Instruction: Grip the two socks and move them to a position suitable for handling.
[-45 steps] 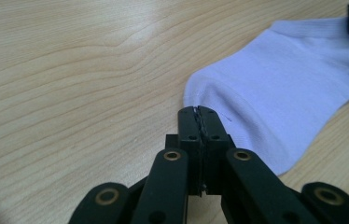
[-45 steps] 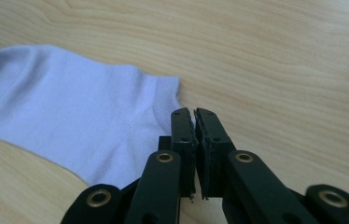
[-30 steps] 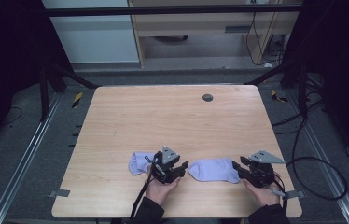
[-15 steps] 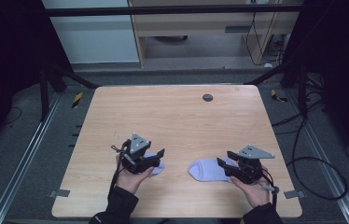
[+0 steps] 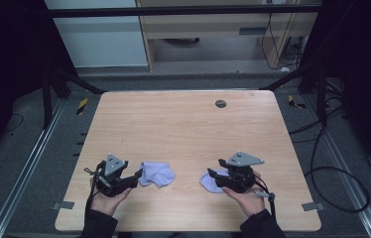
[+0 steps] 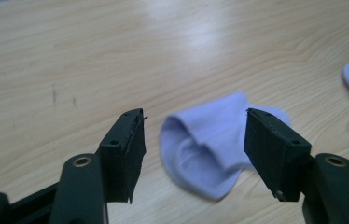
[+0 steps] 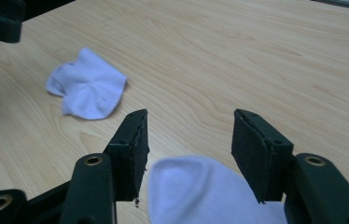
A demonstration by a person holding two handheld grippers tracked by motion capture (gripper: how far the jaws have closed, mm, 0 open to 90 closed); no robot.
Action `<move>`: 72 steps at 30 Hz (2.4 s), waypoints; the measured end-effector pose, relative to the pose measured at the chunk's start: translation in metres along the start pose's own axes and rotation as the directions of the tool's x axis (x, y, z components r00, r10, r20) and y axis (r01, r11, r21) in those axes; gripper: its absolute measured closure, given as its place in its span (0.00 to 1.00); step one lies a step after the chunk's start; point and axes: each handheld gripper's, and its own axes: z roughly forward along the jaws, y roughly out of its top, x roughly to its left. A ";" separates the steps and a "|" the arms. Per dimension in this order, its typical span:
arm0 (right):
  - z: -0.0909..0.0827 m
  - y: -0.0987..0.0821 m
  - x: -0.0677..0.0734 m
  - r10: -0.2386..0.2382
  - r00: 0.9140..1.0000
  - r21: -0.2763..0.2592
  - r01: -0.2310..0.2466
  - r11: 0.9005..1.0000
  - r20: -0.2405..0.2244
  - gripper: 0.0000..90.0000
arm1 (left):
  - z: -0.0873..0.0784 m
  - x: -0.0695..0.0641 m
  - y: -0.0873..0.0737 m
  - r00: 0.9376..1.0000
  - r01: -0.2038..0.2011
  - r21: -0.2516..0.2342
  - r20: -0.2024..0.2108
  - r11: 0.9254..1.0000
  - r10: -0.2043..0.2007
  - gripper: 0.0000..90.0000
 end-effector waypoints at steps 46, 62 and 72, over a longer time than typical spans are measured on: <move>0.140 0.006 0.113 -0.150 0.968 0.194 0.190 0.962 -0.201 0.80 | 0.049 0.011 -0.028 0.998 0.038 0.146 0.051 0.989 -0.046 0.81; 0.121 0.033 0.100 -0.051 0.988 0.019 0.054 0.998 -0.144 0.98 | 0.044 0.010 -0.025 0.995 0.029 0.156 0.094 0.987 -0.044 0.97; 0.142 0.043 0.077 0.004 1.000 0.027 -0.003 1.000 -0.028 0.98 | 0.044 0.010 -0.025 0.995 0.016 0.173 0.094 0.985 -0.032 0.97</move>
